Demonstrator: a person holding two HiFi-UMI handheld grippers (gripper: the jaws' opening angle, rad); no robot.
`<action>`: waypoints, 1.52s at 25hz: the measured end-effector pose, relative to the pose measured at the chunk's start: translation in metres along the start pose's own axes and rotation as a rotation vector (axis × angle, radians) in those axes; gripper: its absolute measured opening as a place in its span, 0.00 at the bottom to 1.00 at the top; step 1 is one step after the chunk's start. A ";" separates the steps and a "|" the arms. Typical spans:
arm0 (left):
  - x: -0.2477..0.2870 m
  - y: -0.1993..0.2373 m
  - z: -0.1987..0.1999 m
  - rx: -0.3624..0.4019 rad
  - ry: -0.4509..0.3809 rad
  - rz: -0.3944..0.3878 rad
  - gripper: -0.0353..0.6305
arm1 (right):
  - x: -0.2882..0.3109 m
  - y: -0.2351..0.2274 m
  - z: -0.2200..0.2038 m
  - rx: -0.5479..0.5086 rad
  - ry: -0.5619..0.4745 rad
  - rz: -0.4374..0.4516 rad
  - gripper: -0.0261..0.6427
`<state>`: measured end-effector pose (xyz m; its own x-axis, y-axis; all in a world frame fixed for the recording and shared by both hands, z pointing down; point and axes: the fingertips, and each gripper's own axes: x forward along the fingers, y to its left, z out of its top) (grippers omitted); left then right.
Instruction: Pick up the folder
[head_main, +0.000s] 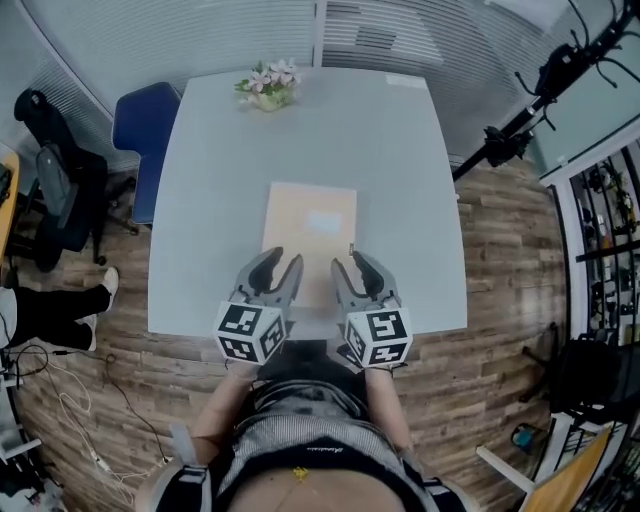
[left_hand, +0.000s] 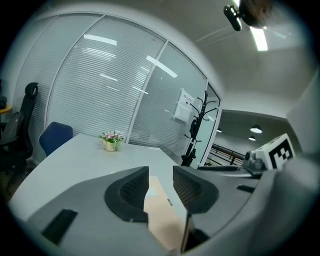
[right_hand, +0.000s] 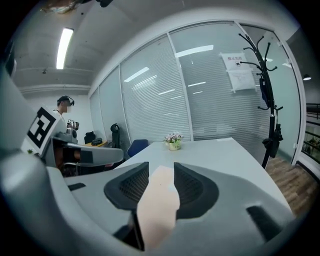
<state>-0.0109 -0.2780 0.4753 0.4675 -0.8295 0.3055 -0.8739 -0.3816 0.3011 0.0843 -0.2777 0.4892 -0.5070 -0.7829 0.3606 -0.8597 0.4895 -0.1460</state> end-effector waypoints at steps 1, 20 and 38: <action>0.005 0.006 -0.005 0.003 0.019 0.010 0.25 | 0.005 -0.005 -0.006 0.007 0.016 -0.002 0.28; 0.078 0.139 -0.127 -0.155 0.417 0.094 0.40 | 0.096 -0.078 -0.152 0.297 0.401 -0.086 0.48; 0.088 0.148 -0.183 -0.263 0.472 0.060 0.42 | 0.111 -0.083 -0.196 0.487 0.398 -0.064 0.50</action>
<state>-0.0744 -0.3328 0.7121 0.4792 -0.5509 0.6833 -0.8667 -0.1740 0.4675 0.1114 -0.3298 0.7217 -0.4722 -0.5564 0.6837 -0.8648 0.1421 -0.4816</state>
